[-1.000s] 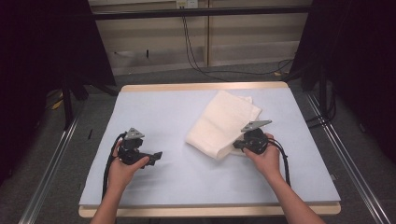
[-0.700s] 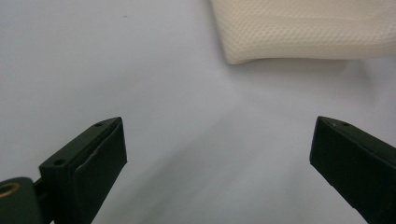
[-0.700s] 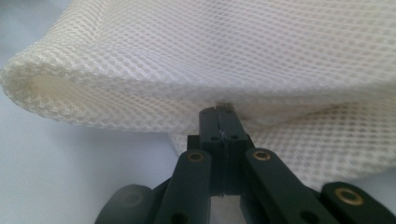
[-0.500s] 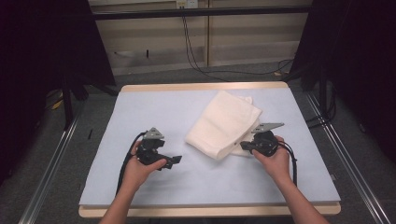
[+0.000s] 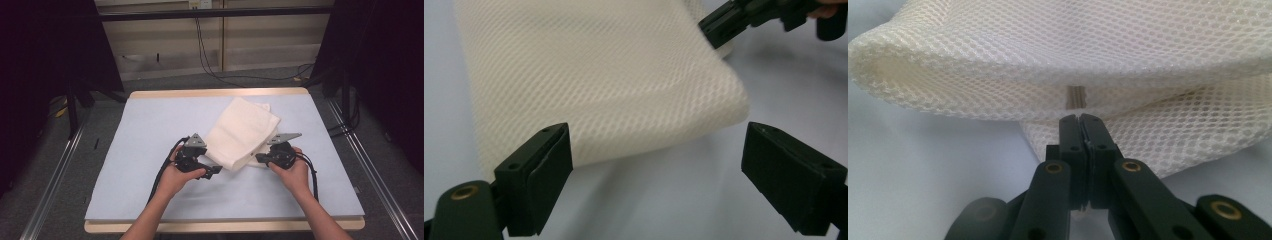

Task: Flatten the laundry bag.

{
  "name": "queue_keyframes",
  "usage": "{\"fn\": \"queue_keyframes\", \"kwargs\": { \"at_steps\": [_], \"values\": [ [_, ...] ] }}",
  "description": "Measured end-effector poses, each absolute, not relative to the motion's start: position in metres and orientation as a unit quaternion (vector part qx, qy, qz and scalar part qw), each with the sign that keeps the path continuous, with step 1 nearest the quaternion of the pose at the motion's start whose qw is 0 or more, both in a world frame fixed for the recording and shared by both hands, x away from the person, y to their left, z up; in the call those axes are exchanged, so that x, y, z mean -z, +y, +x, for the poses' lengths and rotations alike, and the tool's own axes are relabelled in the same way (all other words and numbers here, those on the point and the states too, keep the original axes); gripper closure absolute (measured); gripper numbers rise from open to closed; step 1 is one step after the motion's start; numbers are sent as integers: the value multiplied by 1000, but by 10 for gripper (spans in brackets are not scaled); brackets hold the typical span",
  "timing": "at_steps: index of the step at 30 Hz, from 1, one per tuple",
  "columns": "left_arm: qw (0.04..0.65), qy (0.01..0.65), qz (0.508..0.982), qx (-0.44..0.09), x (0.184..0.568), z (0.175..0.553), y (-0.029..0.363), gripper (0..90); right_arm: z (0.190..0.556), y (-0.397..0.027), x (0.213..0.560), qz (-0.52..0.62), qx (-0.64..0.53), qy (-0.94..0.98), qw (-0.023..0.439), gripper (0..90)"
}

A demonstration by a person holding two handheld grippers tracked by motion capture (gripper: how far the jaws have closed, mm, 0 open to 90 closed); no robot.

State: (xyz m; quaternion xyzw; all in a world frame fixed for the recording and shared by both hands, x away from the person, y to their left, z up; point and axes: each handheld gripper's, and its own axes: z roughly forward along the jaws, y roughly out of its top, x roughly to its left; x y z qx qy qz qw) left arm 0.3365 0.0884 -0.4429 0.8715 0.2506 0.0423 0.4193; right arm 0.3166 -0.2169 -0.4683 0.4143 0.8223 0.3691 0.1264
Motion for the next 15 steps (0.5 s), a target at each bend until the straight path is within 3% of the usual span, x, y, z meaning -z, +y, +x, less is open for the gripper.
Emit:
{"fn": "queue_keyframes", "kwargs": {
  "at_steps": [6, 7, 15],
  "values": [
    [423, 219, 879, -29, 439, 335, 63, 170, 318, -216, 469, 418, -369, 821, 126, 884],
    [418, 218, 881, -24, 439, 335, 60, 231, 318, -216, 470, 417, -370, 821, 125, 880],
    [396, 190, 898, -28, 444, 332, 37, 327, 319, -214, 472, 418, -365, 823, 121, 874]
  ]
}}
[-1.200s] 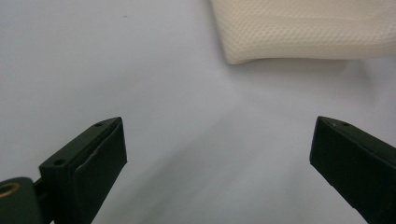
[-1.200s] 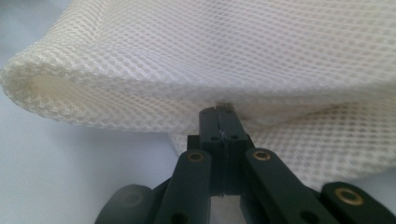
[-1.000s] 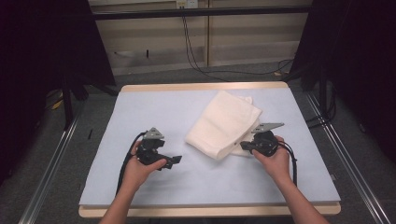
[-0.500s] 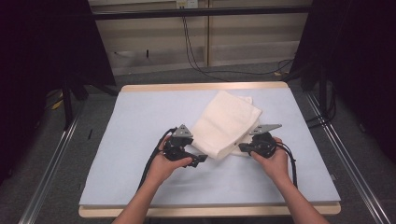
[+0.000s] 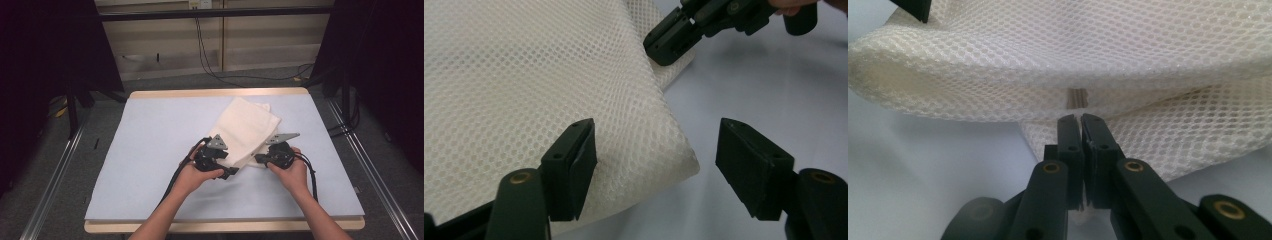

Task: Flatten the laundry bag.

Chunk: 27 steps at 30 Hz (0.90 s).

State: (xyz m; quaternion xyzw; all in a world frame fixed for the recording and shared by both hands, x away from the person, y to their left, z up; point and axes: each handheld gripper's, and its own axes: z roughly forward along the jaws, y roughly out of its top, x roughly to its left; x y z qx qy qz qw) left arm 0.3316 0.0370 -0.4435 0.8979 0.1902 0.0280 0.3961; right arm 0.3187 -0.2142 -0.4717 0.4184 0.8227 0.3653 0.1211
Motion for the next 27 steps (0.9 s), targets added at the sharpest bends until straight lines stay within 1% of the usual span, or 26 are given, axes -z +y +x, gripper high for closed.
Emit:
{"fn": "queue_keyframes", "kwargs": {
  "at_steps": [2, 3, 4, 5, 6, 7, 9, 11, 13, 15, 17, 27],
  "values": [
    [391, 191, 900, -29, 445, 332, 36, 367, 319, -214, 472, 419, -365, 822, 123, 874],
    [388, 197, 900, -31, 447, 332, 34, 367, 319, -214, 473, 420, -367, 822, 120, 874],
    [373, 194, 907, -39, 448, 335, 35, 463, 320, -213, 474, 421, -363, 823, 121, 874],
    [377, 210, 902, -20, 451, 336, 34, 496, 319, -213, 474, 423, -360, 822, 122, 874],
    [377, 210, 902, -20, 451, 336, 34, 557, 319, -213, 474, 423, -360, 822, 122, 874],
    [364, 208, 908, -28, 452, 338, 35, 557, 319, -213, 475, 423, -363, 822, 119, 874],
    [344, 207, 915, -28, 452, 340, 37, 711, 319, -214, 476, 422, -367, 820, 117, 875],
    [350, 221, 910, -19, 452, 341, 40, 764, 318, -214, 476, 426, -365, 820, 117, 875],
    [349, 228, 909, -18, 451, 342, 42, 781, 319, -214, 476, 425, -364, 820, 119, 875],
    [367, 258, 894, 4, 450, 344, 47, 799, 319, -215, 476, 426, -364, 820, 118, 876],
    [371, 271, 888, 12, 447, 347, 53, 808, 318, -216, 476, 425, -362, 822, 117, 880],
    [407, 334, 850, 11, 434, 364, 94, 808, 319, -218, 477, 423, -366, 821, 117, 885]
  ]
}}
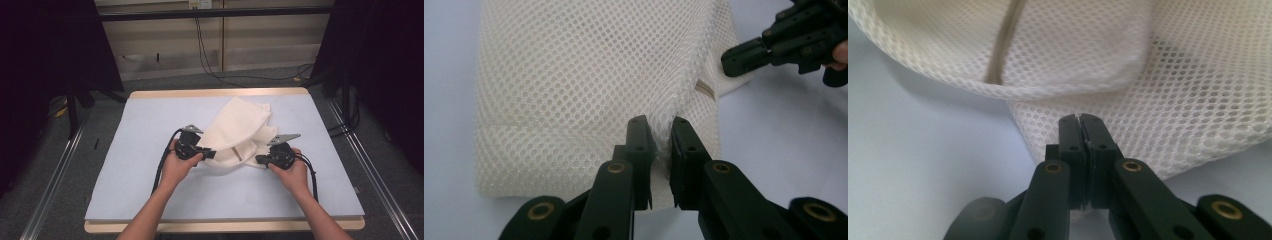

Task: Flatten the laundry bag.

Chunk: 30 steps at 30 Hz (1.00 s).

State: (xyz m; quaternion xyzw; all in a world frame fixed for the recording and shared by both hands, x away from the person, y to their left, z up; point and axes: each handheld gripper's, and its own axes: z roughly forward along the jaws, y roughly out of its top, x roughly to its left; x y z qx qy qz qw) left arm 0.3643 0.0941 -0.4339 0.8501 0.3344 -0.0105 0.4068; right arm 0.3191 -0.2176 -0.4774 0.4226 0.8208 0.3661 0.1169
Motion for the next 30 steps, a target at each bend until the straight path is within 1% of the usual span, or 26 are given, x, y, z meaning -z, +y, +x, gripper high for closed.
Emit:
{"fn": "queue_keyframes", "kwargs": {
  "at_steps": [3, 7, 21, 30],
  "values": [
    [418, 356, 835, 10, 429, 371, 111, 808, 319, -218, 478, 424, -366, 821, 115, 886],
    [420, 368, 830, 2, 425, 377, 125, 808, 319, -218, 478, 423, -366, 821, 116, 886],
    [427, 413, 804, -11, 427, 390, 156, 809, 319, -218, 477, 420, -367, 822, 116, 886],
    [425, 439, 791, -31, 428, 398, 180, 809, 319, -219, 477, 417, -365, 824, 118, 884]
  ]
}}
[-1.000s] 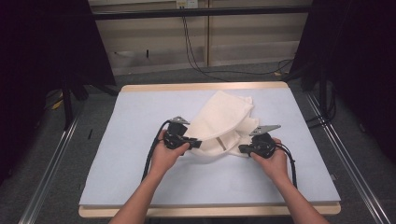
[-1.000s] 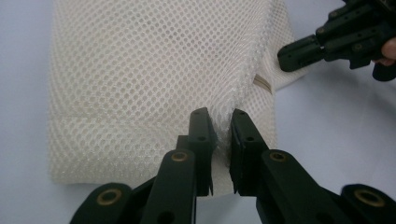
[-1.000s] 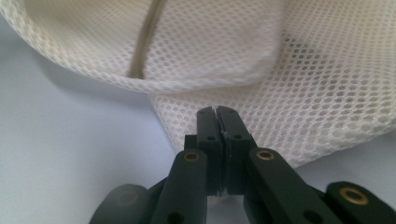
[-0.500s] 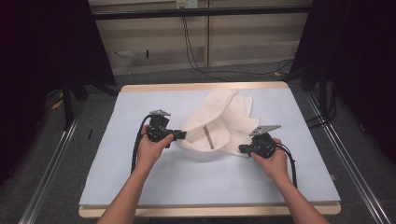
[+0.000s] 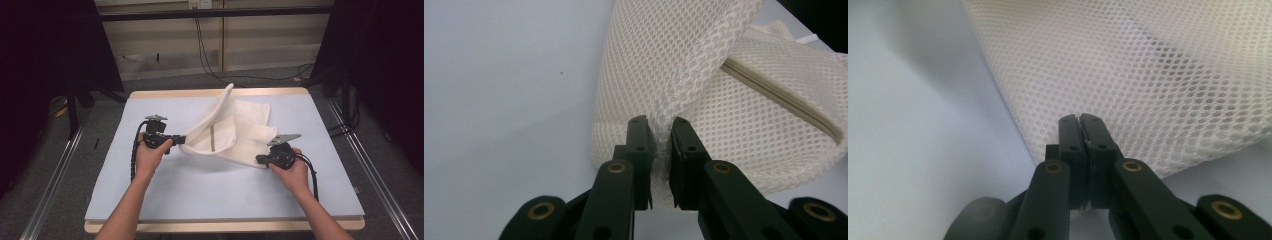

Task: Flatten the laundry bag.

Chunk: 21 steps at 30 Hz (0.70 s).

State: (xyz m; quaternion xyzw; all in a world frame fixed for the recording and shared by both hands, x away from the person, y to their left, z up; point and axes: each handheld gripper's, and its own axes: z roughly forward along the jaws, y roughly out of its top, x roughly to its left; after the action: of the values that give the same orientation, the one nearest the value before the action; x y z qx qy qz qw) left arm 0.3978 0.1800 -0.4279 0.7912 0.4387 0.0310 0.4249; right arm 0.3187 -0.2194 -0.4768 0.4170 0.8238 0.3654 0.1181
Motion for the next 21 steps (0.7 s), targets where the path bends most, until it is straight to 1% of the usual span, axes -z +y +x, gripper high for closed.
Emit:
{"fn": "queue_keyframes", "kwargs": {
  "at_steps": [10, 21],
  "values": [
    [422, 462, 779, -38, 430, 402, 197, 808, 318, -219, 477, 416, -368, 823, 120, 879],
    [394, 484, 779, -51, 440, 410, 214, 807, 316, -221, 472, 419, -369, 820, 126, 852]
  ]
}}
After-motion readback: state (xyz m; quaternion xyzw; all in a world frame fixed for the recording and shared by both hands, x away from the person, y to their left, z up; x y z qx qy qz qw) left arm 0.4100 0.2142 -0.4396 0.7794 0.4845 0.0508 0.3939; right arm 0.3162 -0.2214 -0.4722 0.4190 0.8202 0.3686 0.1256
